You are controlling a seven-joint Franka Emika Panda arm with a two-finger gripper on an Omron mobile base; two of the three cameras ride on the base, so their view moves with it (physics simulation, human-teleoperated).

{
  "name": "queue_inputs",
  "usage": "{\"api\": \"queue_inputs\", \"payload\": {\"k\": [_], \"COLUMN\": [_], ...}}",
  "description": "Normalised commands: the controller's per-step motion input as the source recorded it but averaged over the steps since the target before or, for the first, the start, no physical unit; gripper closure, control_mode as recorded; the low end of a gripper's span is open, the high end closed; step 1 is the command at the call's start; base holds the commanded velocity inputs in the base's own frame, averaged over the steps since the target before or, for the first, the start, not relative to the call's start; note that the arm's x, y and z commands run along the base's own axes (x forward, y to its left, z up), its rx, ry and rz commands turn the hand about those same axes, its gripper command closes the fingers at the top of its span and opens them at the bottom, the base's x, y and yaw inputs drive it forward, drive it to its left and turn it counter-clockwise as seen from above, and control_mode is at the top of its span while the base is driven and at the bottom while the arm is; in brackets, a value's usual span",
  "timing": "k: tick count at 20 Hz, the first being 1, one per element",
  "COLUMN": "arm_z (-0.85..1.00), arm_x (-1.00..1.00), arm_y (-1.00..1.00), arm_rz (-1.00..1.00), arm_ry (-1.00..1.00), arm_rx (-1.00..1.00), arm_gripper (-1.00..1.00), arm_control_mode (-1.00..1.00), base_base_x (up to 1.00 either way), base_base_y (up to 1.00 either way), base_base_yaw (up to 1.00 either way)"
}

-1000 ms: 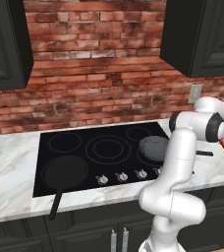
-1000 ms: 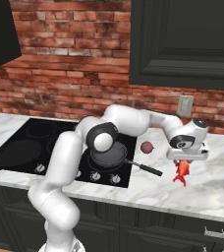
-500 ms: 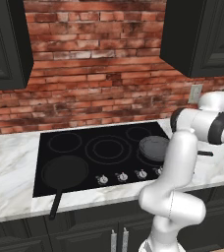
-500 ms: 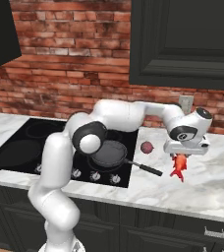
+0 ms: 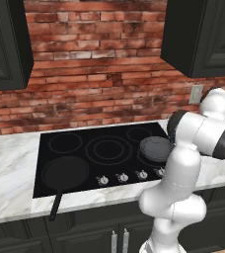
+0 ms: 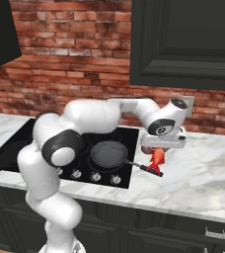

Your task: Place both pans onto different burners. Then place the onion and the fish on different pans.

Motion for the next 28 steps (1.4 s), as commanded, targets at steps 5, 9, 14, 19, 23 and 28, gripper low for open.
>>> {"api": "queue_inputs", "payload": {"k": [5, 9, 14, 19, 23, 28], "arm_z": [0.29, 0.27, 0.14, 0.01, 0.00, 0.00], "arm_x": [-0.21, -0.14, 0.01, 0.32, 0.60, 0.36], "arm_y": [0.88, 0.87, 0.89, 0.81, 0.63, 0.06], "arm_rz": [0.00, 0.00, -0.03, -0.05, -0.06, -0.04], "arm_ry": [0.00, 0.00, 0.00, 0.00, 0.00, 0.00], "arm_rx": [-0.02, -0.01, -0.04, -0.07, -0.09, -0.03], "arm_gripper": [1.00, 1.00, 1.00, 1.00, 1.00, 1.00], "arm_control_mode": [-1.00, -1.00, -1.00, -1.00, -1.00, -1.00], "base_base_x": [0.00, 0.00, 0.00, 0.00, 0.00, 0.00], "base_base_y": [0.00, 0.00, 0.00, 0.00, 0.00, 0.00], "base_base_yaw": [0.00, 0.00, 0.00, 0.00, 0.00, 0.00]}}
